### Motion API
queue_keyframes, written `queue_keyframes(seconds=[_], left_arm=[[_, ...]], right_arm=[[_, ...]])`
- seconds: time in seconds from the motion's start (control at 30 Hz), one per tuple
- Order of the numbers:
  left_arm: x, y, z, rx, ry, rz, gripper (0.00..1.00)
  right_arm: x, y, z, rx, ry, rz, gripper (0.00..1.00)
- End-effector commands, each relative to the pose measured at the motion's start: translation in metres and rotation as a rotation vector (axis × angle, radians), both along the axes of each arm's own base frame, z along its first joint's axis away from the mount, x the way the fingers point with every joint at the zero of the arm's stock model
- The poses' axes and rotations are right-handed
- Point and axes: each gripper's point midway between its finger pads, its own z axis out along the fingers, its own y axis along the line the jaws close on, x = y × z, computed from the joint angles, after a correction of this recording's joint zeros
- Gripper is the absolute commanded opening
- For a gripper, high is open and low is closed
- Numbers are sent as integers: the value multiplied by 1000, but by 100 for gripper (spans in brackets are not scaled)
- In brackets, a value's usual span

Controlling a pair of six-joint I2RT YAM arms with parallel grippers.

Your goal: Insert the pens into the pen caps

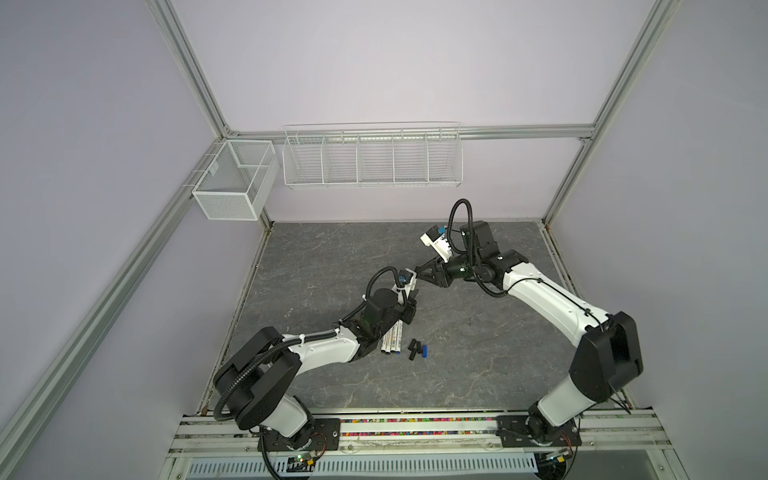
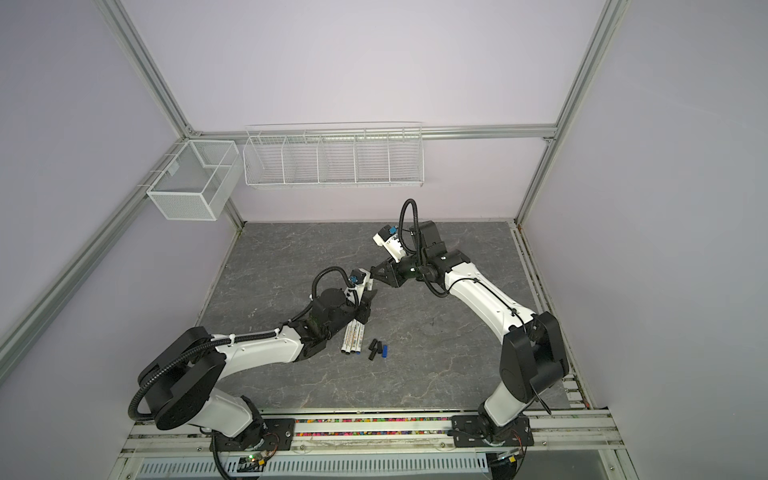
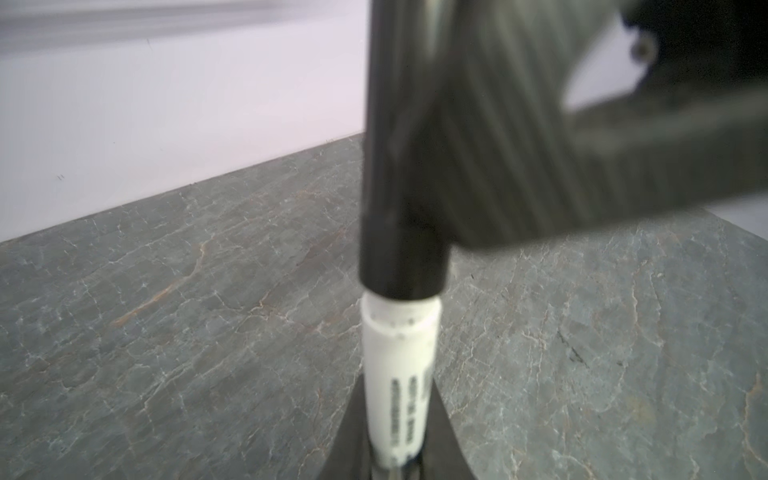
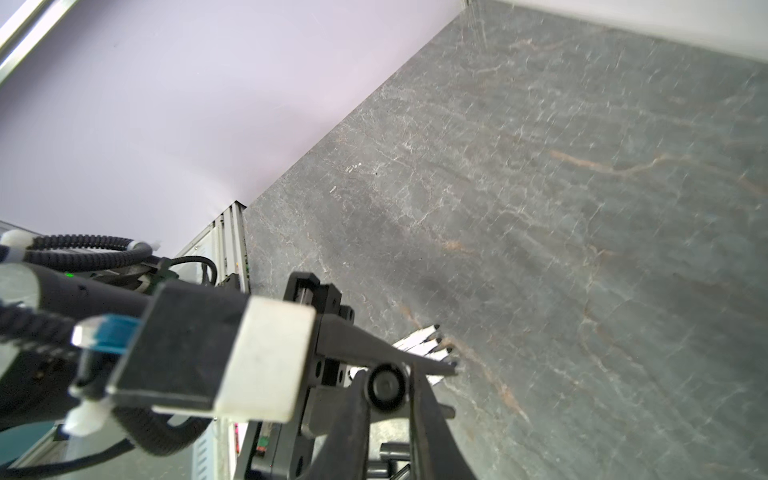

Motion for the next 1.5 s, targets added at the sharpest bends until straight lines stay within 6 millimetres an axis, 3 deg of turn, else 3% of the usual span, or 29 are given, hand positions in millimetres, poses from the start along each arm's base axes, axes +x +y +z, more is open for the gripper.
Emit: queue_keyframes(seconds=[0.0,0.47,0.73,0.97,1.3,1.47], left_arm=[[10,4,65,-166,-139,35,0],[8,-4,55,-154,-122,5,0],[-3,-22,33,-131,-66,-112,0],[-15,-40,17,-133,16,-222,0],[-17,-46,14,-140,41,-251,0],[-17,-48,15,-144,45,-254,0]], right_arm=[[-22,-9,-29,-74,136,-3,23],[-2,-25,-7,-43,60,-107,33],[16,-42,32,11,-96,-243,43],[22,-38,57,59,-147,-255,50],[21,-16,40,43,-102,-211,49],[19,-11,32,35,-83,-203,42]])
